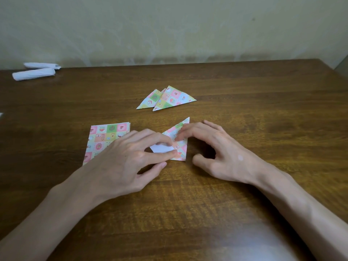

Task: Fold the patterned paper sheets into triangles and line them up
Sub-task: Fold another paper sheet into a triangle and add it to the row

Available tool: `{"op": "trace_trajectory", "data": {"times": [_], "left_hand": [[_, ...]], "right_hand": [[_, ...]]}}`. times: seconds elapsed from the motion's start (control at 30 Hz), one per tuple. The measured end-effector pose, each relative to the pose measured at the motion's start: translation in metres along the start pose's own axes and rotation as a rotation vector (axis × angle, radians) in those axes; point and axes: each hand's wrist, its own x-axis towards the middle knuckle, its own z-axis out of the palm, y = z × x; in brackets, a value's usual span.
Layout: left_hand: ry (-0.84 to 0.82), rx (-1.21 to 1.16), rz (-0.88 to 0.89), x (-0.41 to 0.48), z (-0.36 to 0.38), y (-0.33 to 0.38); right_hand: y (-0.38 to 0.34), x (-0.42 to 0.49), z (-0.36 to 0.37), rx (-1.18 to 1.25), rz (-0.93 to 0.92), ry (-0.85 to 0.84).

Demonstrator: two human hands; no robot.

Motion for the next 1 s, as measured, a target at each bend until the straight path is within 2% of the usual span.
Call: {"op": "trace_trajectory", "data": {"times": [0.13,0.47,1.0], "left_hand": [[-0.027,-0.013,0.011,0.0006,0.0007,-0.0014],[-0.056,-0.004,0.009,0.0001,-0.0007,-0.0026],[-0.131,0.013,-0.012,-0.0023,-0.005,0.0013]], "right_hand": [[0.0026,0.0001,-0.0013,0.044,0.022,-0.01],[0.0012,0.0005,0.0062,-0.098,-0.022,0.052],[-0.0008,0.0006,0.0004,-0.054,0.006,-0.015]]}}
